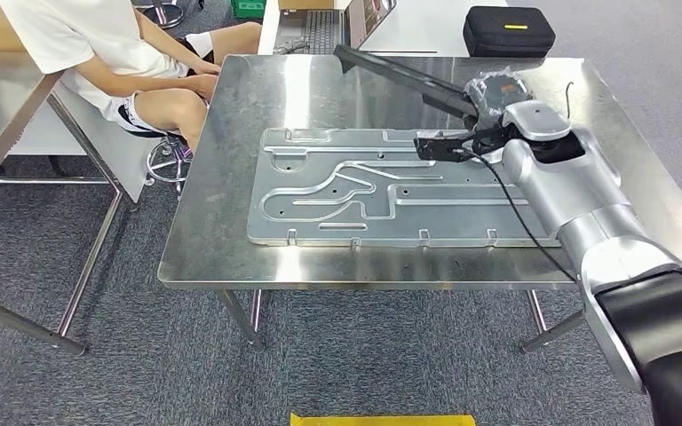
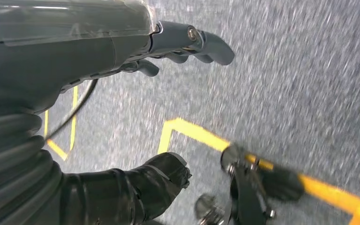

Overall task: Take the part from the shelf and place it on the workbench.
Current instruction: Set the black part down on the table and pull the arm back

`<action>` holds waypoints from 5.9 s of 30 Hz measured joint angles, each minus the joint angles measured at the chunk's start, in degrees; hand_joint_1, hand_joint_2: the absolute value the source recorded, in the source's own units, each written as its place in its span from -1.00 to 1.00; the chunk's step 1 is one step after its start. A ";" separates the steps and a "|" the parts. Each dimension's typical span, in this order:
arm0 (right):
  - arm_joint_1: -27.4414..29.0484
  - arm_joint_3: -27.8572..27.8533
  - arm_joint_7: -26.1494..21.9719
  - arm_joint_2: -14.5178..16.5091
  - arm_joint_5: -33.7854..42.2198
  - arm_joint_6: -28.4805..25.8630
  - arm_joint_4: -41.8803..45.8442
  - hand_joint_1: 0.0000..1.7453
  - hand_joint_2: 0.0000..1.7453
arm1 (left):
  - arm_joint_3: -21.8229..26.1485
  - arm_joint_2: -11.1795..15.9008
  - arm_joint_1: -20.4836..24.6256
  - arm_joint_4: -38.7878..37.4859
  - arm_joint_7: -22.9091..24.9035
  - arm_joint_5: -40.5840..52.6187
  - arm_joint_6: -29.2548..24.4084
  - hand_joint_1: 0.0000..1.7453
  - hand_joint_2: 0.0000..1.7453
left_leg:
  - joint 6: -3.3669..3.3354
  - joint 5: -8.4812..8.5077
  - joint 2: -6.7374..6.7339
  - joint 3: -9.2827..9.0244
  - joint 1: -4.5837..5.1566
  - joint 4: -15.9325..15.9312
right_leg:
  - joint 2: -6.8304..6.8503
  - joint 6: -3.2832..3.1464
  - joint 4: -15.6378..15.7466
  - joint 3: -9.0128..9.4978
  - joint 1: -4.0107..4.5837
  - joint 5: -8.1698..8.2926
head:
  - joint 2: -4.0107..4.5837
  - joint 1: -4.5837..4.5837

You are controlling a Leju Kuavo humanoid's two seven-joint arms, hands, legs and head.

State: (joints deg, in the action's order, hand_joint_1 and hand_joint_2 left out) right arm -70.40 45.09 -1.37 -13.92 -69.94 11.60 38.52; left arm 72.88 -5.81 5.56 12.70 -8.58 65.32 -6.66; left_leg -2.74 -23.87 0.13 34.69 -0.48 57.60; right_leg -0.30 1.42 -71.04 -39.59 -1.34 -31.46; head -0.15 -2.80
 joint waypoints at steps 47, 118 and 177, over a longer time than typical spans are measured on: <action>9.25 -3.43 -0.58 -3.13 -0.77 -3.24 0.72 0.50 0.50 | 0.20 0.02 -0.49 0.02 -0.96 -0.38 -0.50 -1.00 1.00 | 1.89 0.19 0.15 7.76 0.35 10.53 | -0.32 -2.55 11.88 9.95 0.35 1.91 | 0.00 0.03; 12.33 -5.31 -1.44 -13.95 1.46 -2.29 7.32 -1.00 -1.00 | 0.25 -0.31 0.12 0.02 -6.78 -1.37 1.87 -1.00 -1.00 | -0.74 -1.97 -0.19 -2.87 0.51 -0.42 | 0.38 1.18 4.20 -2.87 -0.33 3.68 | 0.00 0.28; 13.16 -5.33 -1.58 -13.99 2.31 -2.37 8.37 -1.00 -1.00 | 0.25 -0.45 0.36 0.02 -6.66 -0.86 1.52 -1.00 -1.00 | 0.54 -5.01 -0.02 -5.63 0.17 -0.16 | 1.14 0.44 10.90 -1.34 -0.08 10.64 | 0.00 0.62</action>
State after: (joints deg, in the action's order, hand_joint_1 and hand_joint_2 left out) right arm -57.24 39.76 -2.95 -27.91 -67.64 9.23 46.89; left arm 73.13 -6.27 5.92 12.72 -15.25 64.46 -5.14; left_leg -2.20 -28.88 0.11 29.06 -0.30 57.44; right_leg 0.83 1.86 -60.14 -40.93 -1.41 -20.82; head -0.15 -2.17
